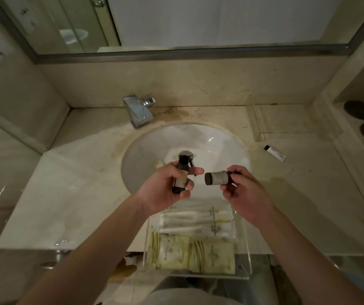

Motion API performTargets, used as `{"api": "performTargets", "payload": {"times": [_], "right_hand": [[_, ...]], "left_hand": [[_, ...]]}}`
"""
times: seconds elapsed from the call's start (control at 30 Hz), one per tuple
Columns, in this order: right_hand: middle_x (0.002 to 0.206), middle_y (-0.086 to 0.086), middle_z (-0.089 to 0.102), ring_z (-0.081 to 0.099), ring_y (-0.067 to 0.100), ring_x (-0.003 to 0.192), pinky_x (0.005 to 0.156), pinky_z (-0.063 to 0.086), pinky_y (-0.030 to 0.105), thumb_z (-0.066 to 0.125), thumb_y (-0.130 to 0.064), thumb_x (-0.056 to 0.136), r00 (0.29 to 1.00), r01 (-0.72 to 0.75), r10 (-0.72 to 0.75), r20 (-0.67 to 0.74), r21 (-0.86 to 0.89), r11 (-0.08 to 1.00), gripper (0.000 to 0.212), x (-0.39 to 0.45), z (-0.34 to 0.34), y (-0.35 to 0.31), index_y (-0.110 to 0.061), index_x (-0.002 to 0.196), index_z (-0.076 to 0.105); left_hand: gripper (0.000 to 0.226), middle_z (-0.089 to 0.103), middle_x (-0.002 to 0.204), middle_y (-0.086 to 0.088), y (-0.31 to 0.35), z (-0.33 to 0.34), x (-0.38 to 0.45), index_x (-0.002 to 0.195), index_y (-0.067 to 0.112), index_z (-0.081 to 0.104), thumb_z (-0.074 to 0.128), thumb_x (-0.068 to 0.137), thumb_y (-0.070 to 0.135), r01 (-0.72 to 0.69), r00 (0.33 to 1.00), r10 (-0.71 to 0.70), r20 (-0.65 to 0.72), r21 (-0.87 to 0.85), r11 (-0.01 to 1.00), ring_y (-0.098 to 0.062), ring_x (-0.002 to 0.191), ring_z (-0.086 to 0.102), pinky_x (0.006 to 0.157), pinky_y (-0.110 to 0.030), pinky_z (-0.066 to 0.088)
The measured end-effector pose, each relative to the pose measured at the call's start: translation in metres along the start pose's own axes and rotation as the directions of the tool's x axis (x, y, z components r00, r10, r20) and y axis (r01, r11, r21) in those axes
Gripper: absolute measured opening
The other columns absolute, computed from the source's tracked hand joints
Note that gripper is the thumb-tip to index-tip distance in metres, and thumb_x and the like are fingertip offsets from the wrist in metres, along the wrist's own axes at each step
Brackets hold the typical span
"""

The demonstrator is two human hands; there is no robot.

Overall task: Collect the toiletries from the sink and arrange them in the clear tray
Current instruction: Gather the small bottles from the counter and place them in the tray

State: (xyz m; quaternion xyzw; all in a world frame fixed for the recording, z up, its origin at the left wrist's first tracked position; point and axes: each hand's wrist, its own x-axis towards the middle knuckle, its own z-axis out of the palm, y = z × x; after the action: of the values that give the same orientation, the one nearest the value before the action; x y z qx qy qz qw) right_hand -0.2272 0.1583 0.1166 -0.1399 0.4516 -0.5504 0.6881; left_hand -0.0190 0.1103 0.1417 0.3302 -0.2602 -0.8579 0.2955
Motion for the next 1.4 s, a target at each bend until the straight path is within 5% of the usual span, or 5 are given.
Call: {"api": "performTargets", "payload": {"times": [0.2,0.4,0.73,1.0,1.4], "right_hand": [[0.083,0.010,0.064,0.053,0.021,0.072,0.065,0.044,0.028,0.046,-0.008,0.095,0.999,0.029,-0.029,0.035,0.018,0.999,0.020,-0.007,-0.001,0.004,-0.010,0.079,0.058],[0.088,0.010,0.062,0.055,0.020,0.067,0.060,0.043,0.026,0.040,0.004,0.096,0.979,0.148,-0.116,0.169,-0.186,0.971,0.020,-0.011,-0.004,0.006,-0.006,0.093,0.057],[0.100,-0.001,0.066,0.057,0.016,0.082,0.077,0.046,0.029,0.054,0.012,0.084,0.967,0.224,-0.119,0.227,-0.524,0.822,0.031,-0.020,-0.007,0.014,-0.018,0.080,0.062],[0.110,0.001,0.055,0.060,0.018,0.102,0.093,0.052,0.035,0.064,-0.001,0.084,0.966,0.233,-0.049,0.253,-0.780,0.581,0.048,-0.023,-0.009,0.018,-0.030,0.121,0.060],[0.090,-0.003,0.059,0.059,0.018,0.081,0.070,0.052,0.040,0.064,-0.002,0.078,0.940,0.341,-0.061,0.336,-0.918,0.203,0.033,-0.024,-0.006,0.031,-0.026,0.093,0.045]], "left_hand": [[0.029,0.054,0.087,-0.007,-0.005,-0.016,-0.012,0.102,0.010,0.052,0.054,0.074,0.002,0.036,0.998,-0.032,-0.058,0.064,0.997,-0.017,0.065,0.055,0.049,-0.026,0.043],[0.031,0.069,0.092,-0.015,-0.012,-0.022,-0.020,0.114,0.009,0.054,0.052,0.084,0.001,0.064,0.990,-0.030,-0.136,0.246,0.967,-0.021,0.069,0.059,0.057,-0.029,0.044],[0.036,0.061,0.082,-0.006,-0.026,-0.022,-0.031,0.101,0.019,0.067,0.070,0.068,0.004,0.010,0.990,0.097,-0.103,0.731,0.682,-0.019,0.063,0.051,0.057,-0.029,0.045],[0.040,0.068,0.092,0.006,-0.027,-0.020,-0.030,0.101,0.029,0.069,0.076,0.075,0.000,0.000,0.988,0.135,-0.071,0.885,0.465,-0.002,0.075,0.062,0.069,-0.013,0.047],[0.037,0.066,0.093,0.013,-0.041,-0.026,-0.031,0.106,0.021,0.066,0.077,0.074,0.006,0.002,0.987,0.159,-0.033,0.982,0.190,-0.005,0.088,0.064,0.075,-0.012,0.049]]}}
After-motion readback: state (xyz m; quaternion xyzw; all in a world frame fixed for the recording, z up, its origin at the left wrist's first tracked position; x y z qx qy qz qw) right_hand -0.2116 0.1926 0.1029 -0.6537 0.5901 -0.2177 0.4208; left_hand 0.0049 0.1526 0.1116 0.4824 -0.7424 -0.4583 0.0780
